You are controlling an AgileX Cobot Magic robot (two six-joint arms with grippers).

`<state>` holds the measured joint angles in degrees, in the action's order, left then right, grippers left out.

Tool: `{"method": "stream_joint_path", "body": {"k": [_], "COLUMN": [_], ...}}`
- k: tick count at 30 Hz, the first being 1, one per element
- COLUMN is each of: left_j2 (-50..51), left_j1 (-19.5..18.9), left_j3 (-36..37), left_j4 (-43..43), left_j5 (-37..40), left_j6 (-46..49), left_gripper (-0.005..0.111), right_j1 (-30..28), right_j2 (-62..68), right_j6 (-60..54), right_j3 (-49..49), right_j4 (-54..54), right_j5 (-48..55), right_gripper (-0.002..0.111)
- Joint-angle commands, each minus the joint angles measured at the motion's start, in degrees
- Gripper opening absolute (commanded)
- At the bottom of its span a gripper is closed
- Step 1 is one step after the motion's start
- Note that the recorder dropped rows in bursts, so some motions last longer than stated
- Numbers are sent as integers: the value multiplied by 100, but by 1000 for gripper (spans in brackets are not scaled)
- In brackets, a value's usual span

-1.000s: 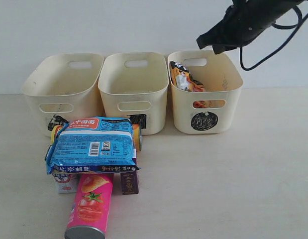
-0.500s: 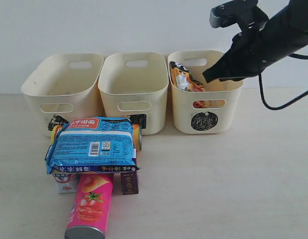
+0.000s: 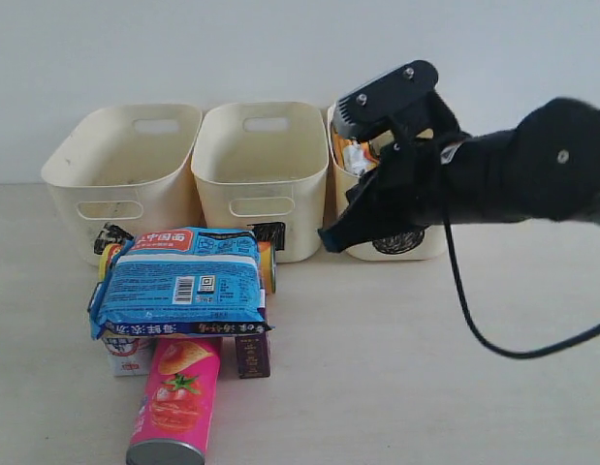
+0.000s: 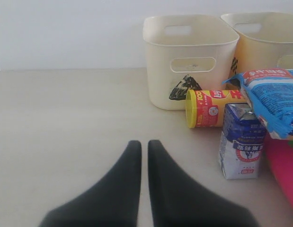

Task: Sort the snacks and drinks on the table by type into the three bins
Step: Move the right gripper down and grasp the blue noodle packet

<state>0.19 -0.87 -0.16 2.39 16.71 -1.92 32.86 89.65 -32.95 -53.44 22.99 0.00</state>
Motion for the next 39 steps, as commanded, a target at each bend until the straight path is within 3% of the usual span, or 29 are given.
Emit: {"method": "stream_joint_path", "body": {"k": [1,6,11,19,24,26,28,34,39], "left_j2": [-19,-19,-19,-19,-19,-19,-19,-19,-19], "left_j1": [20,20,20,20,20,20,20,20,20], "left_j3": [16,16,16,16,16,16,16,16,16], "left_j4": [-45,-45,-45,-45,-45,-45,-45,-45,-45], "left_j5": [3,3,3,3,3,3,3,3,3], "left_j6": [16,16,16,16,16,16,16,16,16], "left_gripper": [4,4,4,4,4,4,4,4,4], "right_j1": [443,858,1352,1913,1975,1975,2035,2206,2206], "right_j2": [-63,-63,-50,35,35,35,71,444,829], "right_j6": [217,781,1609,1882,1313,1125,845,-57,-520], "right_j3": [568,1108,1506,1472,1212,1090,975,709,415], "right_j4": [30,-80,-1133,-2879,-3085,-3204,-3231,-3255,-3231], "right_j5": [-1396,-2513,-3285,-2916,-2219,-1925,-1659,-1469,-1432], "right_gripper": [0,0,0,0,1,9,25,89,87]}}
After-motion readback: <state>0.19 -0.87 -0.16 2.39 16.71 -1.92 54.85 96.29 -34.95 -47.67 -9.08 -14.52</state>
